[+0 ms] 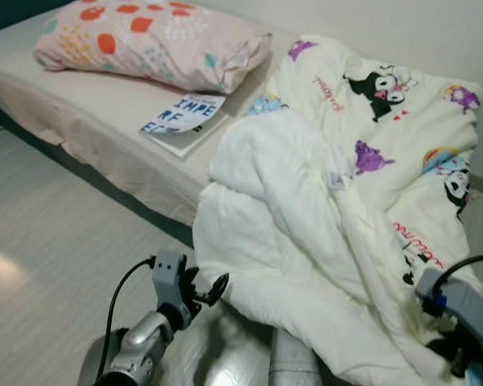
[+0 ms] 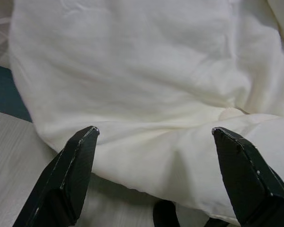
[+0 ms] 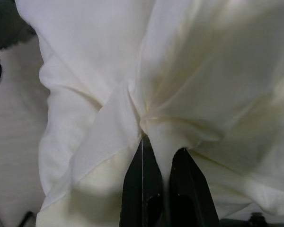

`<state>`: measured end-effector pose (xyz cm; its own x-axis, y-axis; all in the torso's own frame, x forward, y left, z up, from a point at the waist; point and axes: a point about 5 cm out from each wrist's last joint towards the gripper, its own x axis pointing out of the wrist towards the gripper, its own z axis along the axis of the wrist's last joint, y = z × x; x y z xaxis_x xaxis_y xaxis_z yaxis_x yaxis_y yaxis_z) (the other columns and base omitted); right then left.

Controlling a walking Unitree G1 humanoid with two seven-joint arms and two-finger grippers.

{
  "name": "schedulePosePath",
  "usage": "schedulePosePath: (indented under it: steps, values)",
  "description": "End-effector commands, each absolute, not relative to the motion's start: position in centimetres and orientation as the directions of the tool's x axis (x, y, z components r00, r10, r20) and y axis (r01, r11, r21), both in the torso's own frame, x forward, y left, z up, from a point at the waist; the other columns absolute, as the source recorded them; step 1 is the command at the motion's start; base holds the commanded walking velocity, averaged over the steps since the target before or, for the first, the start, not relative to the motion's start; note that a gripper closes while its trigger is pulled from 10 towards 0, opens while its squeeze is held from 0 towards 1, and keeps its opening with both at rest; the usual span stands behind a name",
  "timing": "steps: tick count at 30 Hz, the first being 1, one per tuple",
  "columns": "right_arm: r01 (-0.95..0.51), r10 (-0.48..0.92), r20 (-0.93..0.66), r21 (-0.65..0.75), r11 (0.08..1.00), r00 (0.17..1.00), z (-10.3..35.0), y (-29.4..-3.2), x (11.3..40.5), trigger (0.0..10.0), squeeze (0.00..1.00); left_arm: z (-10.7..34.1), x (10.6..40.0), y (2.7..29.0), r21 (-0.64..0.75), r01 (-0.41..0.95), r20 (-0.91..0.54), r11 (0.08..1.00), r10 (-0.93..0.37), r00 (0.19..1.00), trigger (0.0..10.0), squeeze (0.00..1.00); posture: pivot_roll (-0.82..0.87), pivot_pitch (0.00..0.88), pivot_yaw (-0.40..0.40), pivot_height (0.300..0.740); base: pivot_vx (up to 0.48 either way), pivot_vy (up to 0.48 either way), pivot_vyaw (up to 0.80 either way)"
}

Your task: Clean up the room

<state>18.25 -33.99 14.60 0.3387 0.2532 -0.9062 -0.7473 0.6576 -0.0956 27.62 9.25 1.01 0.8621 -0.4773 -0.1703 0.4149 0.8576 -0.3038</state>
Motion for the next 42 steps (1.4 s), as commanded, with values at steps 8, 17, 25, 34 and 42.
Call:
schedulePosePath:
  steps: [8, 17, 25, 34, 42]
  values:
    - [-0.794, 0.303, -0.921, -0.011, 0.608, 0.245, 11.7, -32.7, 16.0, 10.0, 1.0, 0.2, 27.0, 9.3, -0.317, 0.401, -0.201, 0.86, -0.474, 0.858, 10.0, 0.0, -0.24, 0.213, -0.034, 0.429, 0.0, 0.0, 0.0]
    - [-0.831, 0.709, -0.685, 0.29, 0.475, 0.166, 15.5, -28.5, 15.5, 10.0, 1.0, 0.3, 27.1, 9.1, -0.321, 0.389, -0.196, 0.864, -0.462, 0.865, 10.0, 0.0, -0.24, 0.207, -0.049, 0.429, 0.0, 0.0, 0.0]
    - [-0.874, 0.825, -0.555, 0.345, 0.342, 0.104, 18.3, -26.9, 15.4, 10.0, 1.0, 0.2, 27.0, 9.2, -0.323, 0.383, -0.194, 0.865, -0.457, 0.868, 10.0, 0.0, -0.23, 0.203, -0.054, 0.429, 0.0, 0.0, 0.0]
    - [-0.726, 0.718, -0.337, 0.129, 0.676, 0.609, 20.5, -28.4, 22.2, 10.0, 1.0, 0.3, 27.1, 9.4, -0.319, 0.382, -0.195, 0.867, -0.455, 0.869, 10.0, 0.0, -0.23, 0.212, -0.042, 0.429, 0.0, 0.0, 0.0]
    - [-0.432, 0.447, -0.086, 0.148, 0.89, 0.89, 20.9, -29.1, 28.5, 10.0, 1.0, 0.2, 27.0, 10.4, -0.3, 0.377, -0.196, 0.876, -0.443, 0.875, 10.0, 0.0, -0.19, 0.231, -0.014, 0.429, 0.0, 0.0, 0.0]
